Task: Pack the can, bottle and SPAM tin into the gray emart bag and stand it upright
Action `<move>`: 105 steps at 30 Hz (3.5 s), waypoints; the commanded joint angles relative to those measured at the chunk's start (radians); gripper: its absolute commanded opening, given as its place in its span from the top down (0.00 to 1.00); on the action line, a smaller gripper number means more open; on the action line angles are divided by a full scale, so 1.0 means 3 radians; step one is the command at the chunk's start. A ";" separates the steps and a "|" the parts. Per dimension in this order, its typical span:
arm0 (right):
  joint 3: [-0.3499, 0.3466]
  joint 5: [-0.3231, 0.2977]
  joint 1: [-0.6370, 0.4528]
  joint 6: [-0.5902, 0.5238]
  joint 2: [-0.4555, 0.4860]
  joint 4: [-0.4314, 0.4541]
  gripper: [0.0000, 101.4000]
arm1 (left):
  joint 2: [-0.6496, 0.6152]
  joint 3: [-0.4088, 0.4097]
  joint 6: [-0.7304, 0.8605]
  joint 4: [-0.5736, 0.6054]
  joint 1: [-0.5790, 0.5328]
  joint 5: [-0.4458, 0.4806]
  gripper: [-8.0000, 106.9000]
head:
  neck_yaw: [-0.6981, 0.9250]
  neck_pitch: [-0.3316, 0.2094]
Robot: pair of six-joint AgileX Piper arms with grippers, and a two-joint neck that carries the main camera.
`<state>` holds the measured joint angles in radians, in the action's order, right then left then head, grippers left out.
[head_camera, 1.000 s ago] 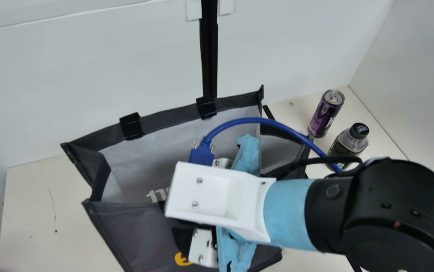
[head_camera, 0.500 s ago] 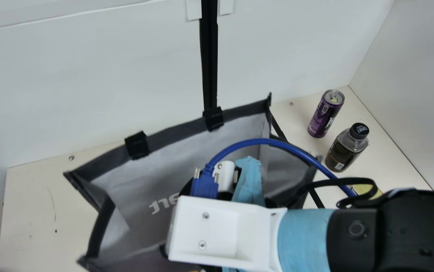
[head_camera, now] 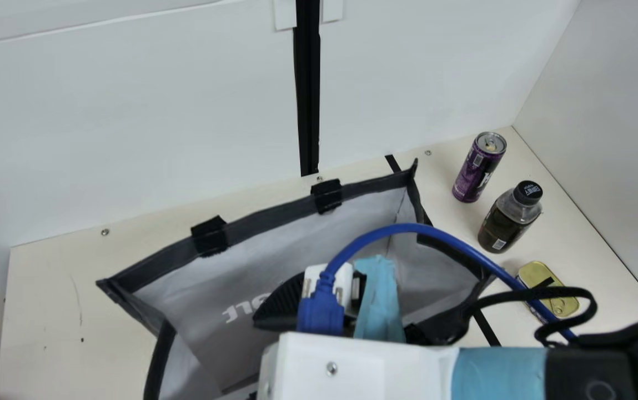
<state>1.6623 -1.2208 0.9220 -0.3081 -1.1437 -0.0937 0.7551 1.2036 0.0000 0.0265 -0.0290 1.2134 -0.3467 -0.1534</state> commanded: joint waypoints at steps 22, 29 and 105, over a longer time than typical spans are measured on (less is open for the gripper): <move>0.0569 0.0003 -0.0430 0.0143 0.0024 0.0001 0.06 | 0.0000 0.0000 0.0000 0.0000 0.0000 0.0000 0.15 | -0.0008 -0.0070; 0.0700 0.0003 -0.0809 0.0070 -0.0021 -0.0046 0.06 | 0.0000 0.0000 0.0000 0.0000 0.0000 0.0000 0.15 | -0.0008 -0.0070; -0.0362 0.0003 -0.3855 0.0512 0.0083 0.0639 0.06 | 0.0000 0.0000 0.0000 0.0000 0.0000 0.0000 0.15 | -0.0008 -0.0070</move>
<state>1.5659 -1.2214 -0.2290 -0.1549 -1.1209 0.0986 0.7551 1.2036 0.0000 0.0265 -0.0290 1.2134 -0.3467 -0.1534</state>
